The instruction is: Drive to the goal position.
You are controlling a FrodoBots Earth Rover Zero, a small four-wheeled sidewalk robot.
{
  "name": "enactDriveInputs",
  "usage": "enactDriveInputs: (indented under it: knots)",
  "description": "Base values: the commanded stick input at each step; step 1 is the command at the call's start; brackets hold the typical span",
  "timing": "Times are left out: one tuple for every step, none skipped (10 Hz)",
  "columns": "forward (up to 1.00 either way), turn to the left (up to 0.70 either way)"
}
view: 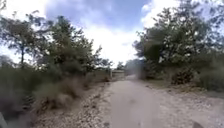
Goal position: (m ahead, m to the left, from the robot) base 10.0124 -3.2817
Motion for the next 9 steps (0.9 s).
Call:
enactDriveInputs:
  knots:
    - [0.45, 0.0]
    - [0.45, 0.0]
    - [0.45, 0.0]
    - [0.45, 0.0]
    - [0.45, 0.0]
    - [0.45, 0.0]
    - [0.45, 0.0]
    - [0.45, 0.0]
    - [0.45, 0.0]
